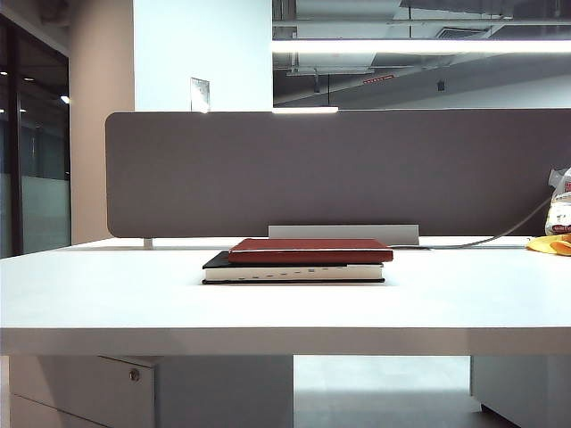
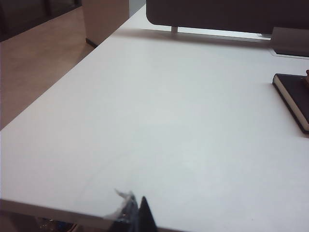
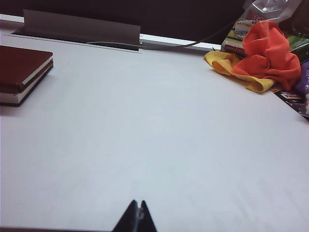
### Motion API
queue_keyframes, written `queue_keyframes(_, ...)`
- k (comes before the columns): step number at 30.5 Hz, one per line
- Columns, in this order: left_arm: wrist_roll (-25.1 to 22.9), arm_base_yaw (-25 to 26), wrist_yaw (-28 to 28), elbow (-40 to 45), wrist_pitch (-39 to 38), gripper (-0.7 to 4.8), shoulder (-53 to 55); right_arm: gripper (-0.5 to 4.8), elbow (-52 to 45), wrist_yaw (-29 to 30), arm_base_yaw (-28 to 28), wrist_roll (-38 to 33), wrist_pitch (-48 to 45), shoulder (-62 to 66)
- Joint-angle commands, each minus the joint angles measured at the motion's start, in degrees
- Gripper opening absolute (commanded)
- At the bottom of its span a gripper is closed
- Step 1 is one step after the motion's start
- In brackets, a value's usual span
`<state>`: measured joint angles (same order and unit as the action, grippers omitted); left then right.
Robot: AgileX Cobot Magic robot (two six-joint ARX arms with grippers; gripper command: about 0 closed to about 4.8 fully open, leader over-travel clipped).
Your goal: Pick up the red book and place it on top of the black book.
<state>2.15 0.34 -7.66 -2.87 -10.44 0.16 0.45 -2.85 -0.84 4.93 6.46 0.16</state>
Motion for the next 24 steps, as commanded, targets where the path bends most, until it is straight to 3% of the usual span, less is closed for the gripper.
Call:
queue_keyframes(1,-0.20,-0.07,0.39,-0.11,1.99,-0.06,0.04,-0.05,-0.15,0.00,0.00,0.02,-0.63,0.00)
queue_keyframes(7,-0.26,-0.07,0.00,-0.11,5.49,-0.06,0.04,-0.05,-0.15,0.02,0.00,0.02,-0.63,0.00)
queue_keyframes(24,-0.26,-0.09,2.49,-0.09,3.82,-0.06,0.04,-0.05,-0.15,0.02,0.00,0.02,-0.63,0.00)
